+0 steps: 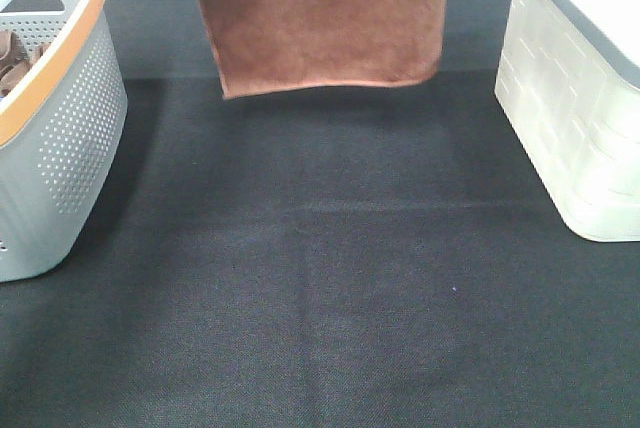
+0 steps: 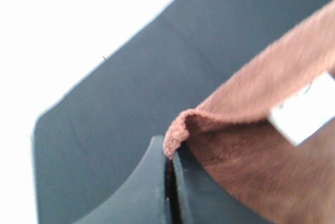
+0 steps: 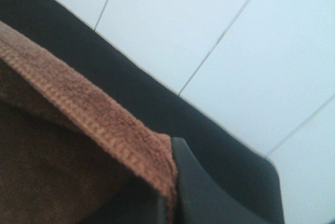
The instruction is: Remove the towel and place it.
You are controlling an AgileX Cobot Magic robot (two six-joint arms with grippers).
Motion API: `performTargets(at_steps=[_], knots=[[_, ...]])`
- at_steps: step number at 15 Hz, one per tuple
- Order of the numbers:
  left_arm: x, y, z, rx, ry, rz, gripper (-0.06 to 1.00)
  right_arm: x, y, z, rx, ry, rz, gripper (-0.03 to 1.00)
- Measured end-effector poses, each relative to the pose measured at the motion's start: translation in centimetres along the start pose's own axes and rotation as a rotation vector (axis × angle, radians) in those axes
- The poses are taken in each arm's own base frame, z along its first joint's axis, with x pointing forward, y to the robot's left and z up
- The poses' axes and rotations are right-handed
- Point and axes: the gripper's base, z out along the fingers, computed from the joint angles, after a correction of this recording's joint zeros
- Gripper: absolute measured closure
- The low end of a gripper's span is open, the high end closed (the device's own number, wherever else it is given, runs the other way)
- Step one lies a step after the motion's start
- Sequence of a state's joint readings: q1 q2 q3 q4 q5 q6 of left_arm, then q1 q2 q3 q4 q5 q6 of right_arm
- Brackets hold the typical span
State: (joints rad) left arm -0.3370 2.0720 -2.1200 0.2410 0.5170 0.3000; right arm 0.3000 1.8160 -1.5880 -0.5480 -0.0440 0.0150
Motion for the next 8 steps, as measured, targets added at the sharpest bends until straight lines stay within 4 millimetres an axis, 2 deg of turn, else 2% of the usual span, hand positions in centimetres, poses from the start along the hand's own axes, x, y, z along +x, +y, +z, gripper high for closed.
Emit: performTargets(at_steps=[3,5,6,8], knots=[[-0.1,-0.6,2.0,-0.039,-0.149,0.018,0.94,1.4,-0.8,2.2,0.016,-0.091,0.014,0.97],[0.2,-1.0,2.7,-0.039,-0.163,0.020,0.94,1.9,-0.8,2.6,0.015,-0.089,0.040,0.97],[0.8,-1.4,3.4,-0.030,-0.145,0.021,0.94,2.4,-0.6,3.1,0.013,-0.075,0.082,0.97],[3.2,-2.6,4.9,0.025,0.010,0.026,0.94,4.8,0.2,3.9,-0.003,0.098,0.185,0.97]])
